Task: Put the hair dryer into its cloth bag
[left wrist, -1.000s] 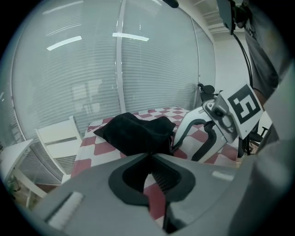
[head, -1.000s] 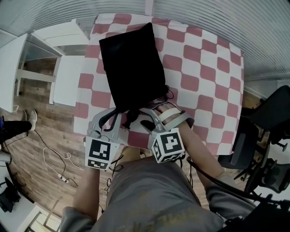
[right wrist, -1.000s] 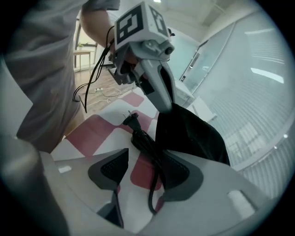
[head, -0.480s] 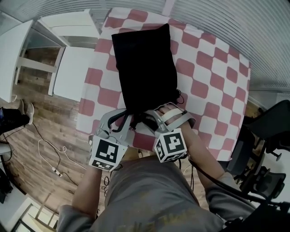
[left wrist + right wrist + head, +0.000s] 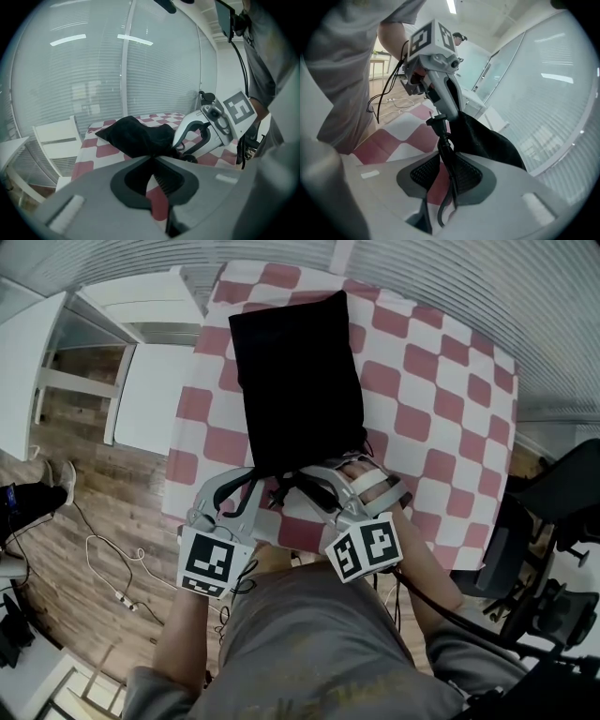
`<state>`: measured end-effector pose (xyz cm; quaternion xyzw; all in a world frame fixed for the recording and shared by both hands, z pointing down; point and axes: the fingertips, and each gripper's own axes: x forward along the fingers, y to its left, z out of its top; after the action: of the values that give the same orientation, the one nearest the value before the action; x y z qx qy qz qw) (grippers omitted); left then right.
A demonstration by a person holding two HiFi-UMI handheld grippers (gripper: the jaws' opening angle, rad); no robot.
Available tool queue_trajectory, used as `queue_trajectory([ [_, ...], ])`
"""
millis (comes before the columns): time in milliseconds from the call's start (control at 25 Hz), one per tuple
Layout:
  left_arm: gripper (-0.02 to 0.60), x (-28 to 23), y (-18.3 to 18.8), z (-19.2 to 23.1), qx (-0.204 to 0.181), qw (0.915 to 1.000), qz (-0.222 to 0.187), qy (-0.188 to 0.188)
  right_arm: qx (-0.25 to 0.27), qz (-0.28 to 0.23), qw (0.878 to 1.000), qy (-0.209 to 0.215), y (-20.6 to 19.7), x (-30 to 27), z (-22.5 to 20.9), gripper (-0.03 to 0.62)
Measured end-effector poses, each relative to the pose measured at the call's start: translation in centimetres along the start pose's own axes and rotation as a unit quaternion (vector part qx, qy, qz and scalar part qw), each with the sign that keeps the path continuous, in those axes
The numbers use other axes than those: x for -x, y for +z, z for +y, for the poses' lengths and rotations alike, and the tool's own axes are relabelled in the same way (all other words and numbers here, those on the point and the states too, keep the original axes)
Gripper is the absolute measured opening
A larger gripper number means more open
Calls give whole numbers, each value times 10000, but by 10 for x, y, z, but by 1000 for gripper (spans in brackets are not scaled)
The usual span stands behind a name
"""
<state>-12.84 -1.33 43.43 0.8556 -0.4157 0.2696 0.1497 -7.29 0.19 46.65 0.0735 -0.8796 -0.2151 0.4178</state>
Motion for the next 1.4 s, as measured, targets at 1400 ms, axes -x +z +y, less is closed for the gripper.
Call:
queue_trajectory([
  [1400, 14, -6, -7, -6, 570, 9976, 4, -380, -1486, 1046, 9792, -898, -37, -9, -36, 292],
])
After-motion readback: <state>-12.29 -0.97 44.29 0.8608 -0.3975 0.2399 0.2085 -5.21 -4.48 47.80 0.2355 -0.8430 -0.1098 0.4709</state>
